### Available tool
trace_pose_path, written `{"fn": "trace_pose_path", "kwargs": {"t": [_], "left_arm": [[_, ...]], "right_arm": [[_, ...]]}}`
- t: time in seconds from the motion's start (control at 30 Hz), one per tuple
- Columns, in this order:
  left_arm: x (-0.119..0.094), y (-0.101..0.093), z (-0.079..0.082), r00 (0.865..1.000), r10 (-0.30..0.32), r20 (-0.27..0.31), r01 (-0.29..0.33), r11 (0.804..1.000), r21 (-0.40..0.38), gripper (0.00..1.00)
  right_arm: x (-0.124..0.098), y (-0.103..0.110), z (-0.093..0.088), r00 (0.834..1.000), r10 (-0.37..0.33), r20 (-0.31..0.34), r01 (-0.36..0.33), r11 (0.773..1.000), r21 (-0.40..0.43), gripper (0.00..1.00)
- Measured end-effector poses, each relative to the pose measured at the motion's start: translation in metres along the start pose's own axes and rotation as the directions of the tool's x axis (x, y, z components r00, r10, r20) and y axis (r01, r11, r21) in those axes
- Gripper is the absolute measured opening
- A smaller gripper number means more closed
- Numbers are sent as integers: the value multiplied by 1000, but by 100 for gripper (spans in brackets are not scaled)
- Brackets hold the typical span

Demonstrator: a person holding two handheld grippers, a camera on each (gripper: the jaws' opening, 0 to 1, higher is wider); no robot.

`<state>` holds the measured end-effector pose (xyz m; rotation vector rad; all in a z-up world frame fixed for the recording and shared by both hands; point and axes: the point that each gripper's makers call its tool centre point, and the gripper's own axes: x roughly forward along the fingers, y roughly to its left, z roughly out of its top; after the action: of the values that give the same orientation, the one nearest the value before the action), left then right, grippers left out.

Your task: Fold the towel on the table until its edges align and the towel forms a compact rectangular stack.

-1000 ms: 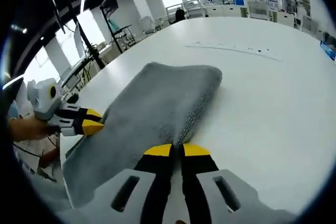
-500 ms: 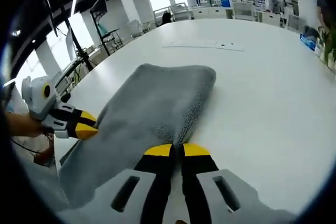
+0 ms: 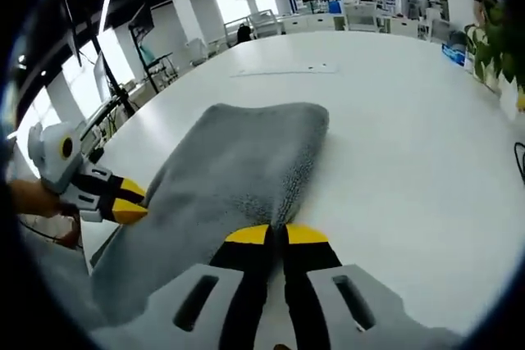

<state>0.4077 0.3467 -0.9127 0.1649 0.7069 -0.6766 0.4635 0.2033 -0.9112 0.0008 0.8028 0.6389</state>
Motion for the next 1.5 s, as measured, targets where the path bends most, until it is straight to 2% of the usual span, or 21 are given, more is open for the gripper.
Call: {"fn": "trace_pose_path", "kwargs": {"t": [0.1, 0.23, 0.3, 0.33, 0.47, 0.57, 0.67, 0.73, 0.93, 1.03, 1.1, 1.17, 1.23, 1.27, 1.33, 1.37, 1.43, 1.5], "left_arm": [[0, 1, 0, 1000, 21, 3, -21, 1000, -11, 11], [-4, 5, 3, 1000, 31, 1, -31, 999, -37, 15], [-12, 20, 12, 991, 127, 33, -127, 992, -2, 22], [-16, 20, 16, 989, 140, 44, -140, 990, -5, 25], [-28, 14, 37, 986, 129, 105, -127, 992, -24, 26], [-35, 3, 46, 988, 98, 117, -103, 994, 37, 31], [-40, -7, 44, 992, 76, 105, -85, 992, 94, 36], [-47, -10, 41, 989, 101, 108, -115, 986, 125, 37], [-64, -36, 23, 993, 67, 95, -83, 982, 168, 44], [-66, -44, 17, 995, 58, 82, -73, 980, 184, 55], [-67, -51, 13, 997, 35, 71, -48, 981, 189, 60], [-67, -63, 12, 998, -12, 61, 0, 981, 194, 61], [-66, -76, 8, 997, -77, 30, 68, 971, 228, 62], [-65, -82, 5, 994, -107, 10, 102, 966, 238, 62], [-65, -91, -10, 985, -144, -92, 162, 956, 244, 62], [-65, -100, -17, 973, -183, -144, 217, 935, 281, 62], [-64, -110, -19, 961, -224, -164, 268, 902, 339, 62], [-65, -115, -23, 952, -238, -191, 294, 881, 371, 62]], "right_arm": [[1, 0, 2, 1000, 1, 8, -1, 999, 44, 5], [-1, 2, 6, 1000, 23, 7, -23, 999, -22, 7], [-3, 9, 16, 996, 70, 58, -69, 997, -27, 12], [-5, 13, 17, 993, 93, 67, -92, 996, -13, 16], [-10, 11, 17, 993, 93, 67, -91, 995, -32, 22], [-17, 15, 17, 993, 95, 70, -91, 994, -59, 24], [-25, 25, 16, 991, 119, 66, -112, 988, -106, 25], [-30, 32, 15, 988, 139, 67, -127, 980, -153, 30], [-41, 51, -2, 984, 175, 30, -164, 961, -222, 32], [-47, 68, -11, 973, 229, 14, -219, 945, -241, 38], [-50, 75, -18, 970, 245, -13, -239, 932, -272, 39], [-53, 80, -23, 967, 250, -38, -249, 914, -321, 40], [-58, 88, -29, 963, 264, -55, -266, 897, -353, 42], [-60, 91, -31, 962, 268, -59, -271, 892, -361, 42], [-65, 95, -38, 962, 257, -92, -272, 862, -427, 42], [-67, 98, -44, 962, 246, -121, -274, 832, -482, 42], [-70, 108, -51, 955, 264, -138, -298, 815, -497, 42], [-74, 116, -57, 952, 267, -151, -306, 800, -516, 42]]}}
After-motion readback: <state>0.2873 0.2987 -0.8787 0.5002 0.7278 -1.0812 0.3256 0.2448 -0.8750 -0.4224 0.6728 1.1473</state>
